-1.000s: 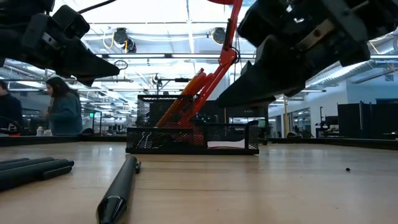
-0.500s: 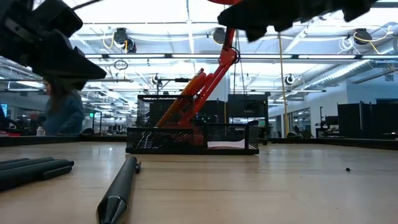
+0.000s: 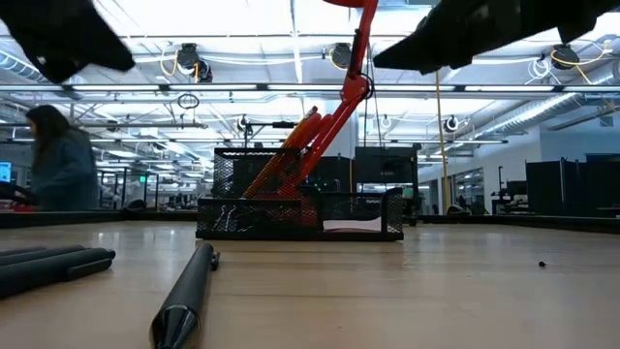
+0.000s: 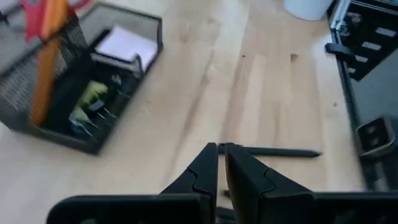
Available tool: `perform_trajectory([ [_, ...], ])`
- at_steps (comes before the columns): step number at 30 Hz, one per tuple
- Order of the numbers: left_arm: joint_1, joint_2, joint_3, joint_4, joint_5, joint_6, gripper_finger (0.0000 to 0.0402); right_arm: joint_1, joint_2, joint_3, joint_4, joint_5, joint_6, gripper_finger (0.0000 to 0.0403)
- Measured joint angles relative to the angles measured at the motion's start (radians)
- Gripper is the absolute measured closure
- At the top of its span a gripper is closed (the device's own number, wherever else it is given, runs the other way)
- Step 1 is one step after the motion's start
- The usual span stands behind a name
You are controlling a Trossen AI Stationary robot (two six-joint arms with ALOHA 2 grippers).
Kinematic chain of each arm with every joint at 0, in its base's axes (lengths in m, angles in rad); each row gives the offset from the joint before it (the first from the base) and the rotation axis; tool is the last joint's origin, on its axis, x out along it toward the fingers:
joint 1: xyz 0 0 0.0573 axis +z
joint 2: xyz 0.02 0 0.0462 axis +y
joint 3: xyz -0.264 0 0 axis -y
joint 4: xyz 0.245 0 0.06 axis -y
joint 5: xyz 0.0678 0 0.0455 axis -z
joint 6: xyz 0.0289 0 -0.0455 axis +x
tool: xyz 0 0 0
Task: Pick and place office supplies into organizer
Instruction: Put the black pen into the black mesh desk organizer
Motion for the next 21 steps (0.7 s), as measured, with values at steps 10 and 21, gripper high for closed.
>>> perform_trajectory([
  [10,-0.007,0.323,0.377,-0.214,0.278,-0.485,0.0367,-0.074,-0.067,-0.094,0.032,-0.005,-0.013,0.0401],
  [21,0.019,0.51,0.519,-0.35,0.424,-0.819,0.0366,-0.079,-0.181,-0.145,0.032,-0.008,0.016,0.0399],
])
